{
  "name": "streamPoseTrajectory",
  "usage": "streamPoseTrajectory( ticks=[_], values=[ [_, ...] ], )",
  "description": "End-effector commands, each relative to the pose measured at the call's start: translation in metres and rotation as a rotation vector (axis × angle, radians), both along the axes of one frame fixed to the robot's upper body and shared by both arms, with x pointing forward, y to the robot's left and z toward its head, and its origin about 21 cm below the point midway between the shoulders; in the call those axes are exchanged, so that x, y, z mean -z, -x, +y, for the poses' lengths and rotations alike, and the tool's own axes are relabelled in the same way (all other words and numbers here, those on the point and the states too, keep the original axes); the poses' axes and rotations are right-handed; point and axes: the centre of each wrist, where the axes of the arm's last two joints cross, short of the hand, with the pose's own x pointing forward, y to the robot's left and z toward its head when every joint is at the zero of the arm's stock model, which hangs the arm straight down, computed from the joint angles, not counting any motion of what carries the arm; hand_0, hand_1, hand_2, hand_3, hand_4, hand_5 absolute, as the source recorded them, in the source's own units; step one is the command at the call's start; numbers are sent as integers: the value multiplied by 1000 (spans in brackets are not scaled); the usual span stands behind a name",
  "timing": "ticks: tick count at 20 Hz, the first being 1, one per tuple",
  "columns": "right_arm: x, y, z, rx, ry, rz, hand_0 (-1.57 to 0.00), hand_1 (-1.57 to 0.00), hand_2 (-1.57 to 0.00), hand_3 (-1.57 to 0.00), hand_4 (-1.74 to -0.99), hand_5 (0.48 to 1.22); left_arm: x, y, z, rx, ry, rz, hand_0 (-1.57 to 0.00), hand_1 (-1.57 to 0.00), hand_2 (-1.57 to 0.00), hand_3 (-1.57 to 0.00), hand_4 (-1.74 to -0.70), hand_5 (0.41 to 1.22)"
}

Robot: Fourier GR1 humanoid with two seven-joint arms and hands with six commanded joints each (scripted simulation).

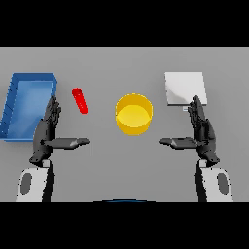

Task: Pick up the red beaker and tilt it to pour out 1 green nut into yellow bowl. Pick up the yellow bowl and place it on the metallic measuring scale.

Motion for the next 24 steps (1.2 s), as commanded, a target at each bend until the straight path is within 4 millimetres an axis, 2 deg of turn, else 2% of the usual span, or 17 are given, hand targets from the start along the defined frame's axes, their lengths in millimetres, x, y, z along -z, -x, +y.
streamPoseTrajectory(
  ticks=[1, 6, 8, 10, 15, 17, 19, 24],
  values=[
    [0, 0, 0, 1, 0, 0, 1, 1, 1, 1, -1167, 599, 0, 0, 1, -2, 0, 0, 1, 1, 1, 1, -1151, 599],
    [-1, 1, -1, 0, -1, -4, 1, 1, 1, 1, -1167, 599, 1, 0, 13, -6, 4, 0, 1, 1, 1, 1, -1151, 599],
    [-4, 17, -1, -7, 242, -113, 1, 1, 1, 1, -1163, 595, -4, 18, 16, 47, -94, -36, 1, 1, 1, 1, -1156, 599],
    [-7, 21, 3, -4, 323, -120, 1, 1, 1, 1, -1160, 591, -13, 22, 18, 60, -135, -27, 1, 1, 1, 1, -1161, 599],
    [-8, 25, 7, -7, 320, -120, 1, 1, 1, 1, -1192, 600, -16, 24, 15, 78, -196, 7, 1, 1, 1, 1, -1161, 602],
    [-9, 29, 5, -21, 297, -127, 1, 1, 1, 1, -1212, 607, -11, 18, 10, 87, -209, 16, 1, 1, 1, 1, -1163, 604],
    [-12, 28, 3, -25, 297, -120, 1, 1, 1, 1, -1230, 617, -6, 2, 0, 106, -214, 20, 1, 1, 1, 1, -1191, 611],
    [-9, 28, 3, -34, 283, -132, 1, 1, 1, 1, -1267, 632, 10, -28, -3, 110, -249, 39, 1, 1, 1, 1, -1233, 636]
  ],
)
